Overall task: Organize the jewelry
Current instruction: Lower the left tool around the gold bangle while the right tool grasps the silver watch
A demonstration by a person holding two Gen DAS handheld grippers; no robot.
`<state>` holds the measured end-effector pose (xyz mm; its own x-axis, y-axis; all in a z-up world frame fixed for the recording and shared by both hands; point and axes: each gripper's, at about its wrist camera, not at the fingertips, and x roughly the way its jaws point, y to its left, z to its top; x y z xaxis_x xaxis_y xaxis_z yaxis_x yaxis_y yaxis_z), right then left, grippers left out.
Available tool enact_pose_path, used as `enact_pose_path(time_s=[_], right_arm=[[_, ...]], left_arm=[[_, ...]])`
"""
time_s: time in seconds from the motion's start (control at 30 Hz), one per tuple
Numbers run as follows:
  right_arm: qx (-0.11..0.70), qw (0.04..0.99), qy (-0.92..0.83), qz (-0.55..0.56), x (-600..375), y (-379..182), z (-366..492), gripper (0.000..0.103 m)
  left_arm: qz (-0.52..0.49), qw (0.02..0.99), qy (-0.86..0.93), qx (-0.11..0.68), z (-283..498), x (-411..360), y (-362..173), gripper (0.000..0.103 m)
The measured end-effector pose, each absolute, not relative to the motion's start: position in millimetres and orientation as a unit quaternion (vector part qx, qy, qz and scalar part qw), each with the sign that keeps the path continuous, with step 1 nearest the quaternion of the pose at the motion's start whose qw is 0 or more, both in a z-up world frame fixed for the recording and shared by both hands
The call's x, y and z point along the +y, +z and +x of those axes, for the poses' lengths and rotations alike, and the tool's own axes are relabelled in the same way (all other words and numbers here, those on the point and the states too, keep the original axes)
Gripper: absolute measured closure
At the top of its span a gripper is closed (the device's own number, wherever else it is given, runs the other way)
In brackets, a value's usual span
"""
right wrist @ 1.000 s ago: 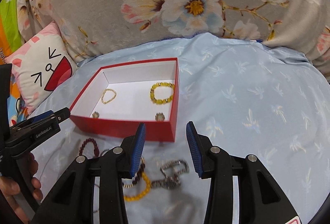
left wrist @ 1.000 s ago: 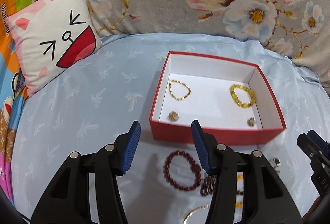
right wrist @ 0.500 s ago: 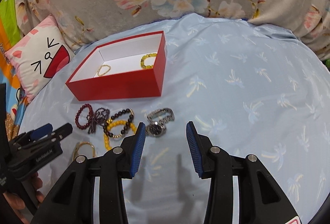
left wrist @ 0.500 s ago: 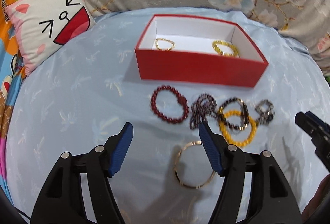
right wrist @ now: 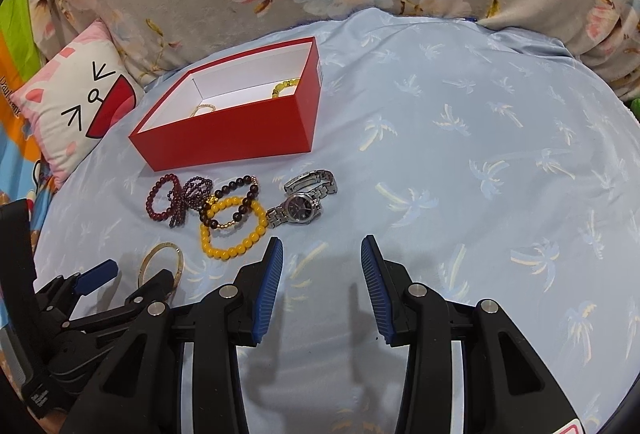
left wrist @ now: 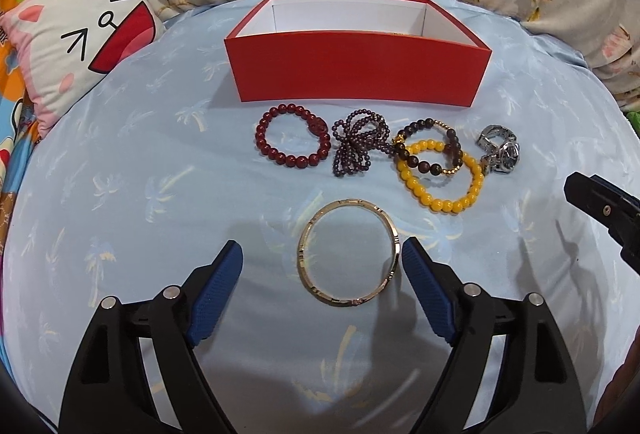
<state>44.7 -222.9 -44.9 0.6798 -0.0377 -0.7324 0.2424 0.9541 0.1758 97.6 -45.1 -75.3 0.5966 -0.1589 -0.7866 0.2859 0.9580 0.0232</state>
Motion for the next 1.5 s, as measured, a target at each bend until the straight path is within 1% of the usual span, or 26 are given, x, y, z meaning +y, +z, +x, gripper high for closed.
enact_pose_path(time_s=[0.3,0.37,0.6,0.83,1.5], right_arm=[[0.395,0.907,-0.074,0.130,-220,-46,45,0.063],[0.395,0.906,-0.072,0.131,-220,-46,46,0.063],[0.399,0.905,-0.070,0.128,-217,-50,48,0.063],[0.401,0.905,-0.069,0.126,-217,-52,53,0.063],[0.423,0.896,-0.066,0.114,-218,-78,107,0.063]], left_arm=[[0.071,0.889,-0.119,0.436,103,-48,-83,0.026],[0.071,0.890,-0.121,0.433,103,-48,-83,0.029],[0.073,0.892,-0.128,0.428,103,-50,-80,0.051],[0.066,0.890,-0.133,0.431,107,-48,-78,0.051],[0.055,0.892,-0.107,0.435,131,-33,-78,0.051]])
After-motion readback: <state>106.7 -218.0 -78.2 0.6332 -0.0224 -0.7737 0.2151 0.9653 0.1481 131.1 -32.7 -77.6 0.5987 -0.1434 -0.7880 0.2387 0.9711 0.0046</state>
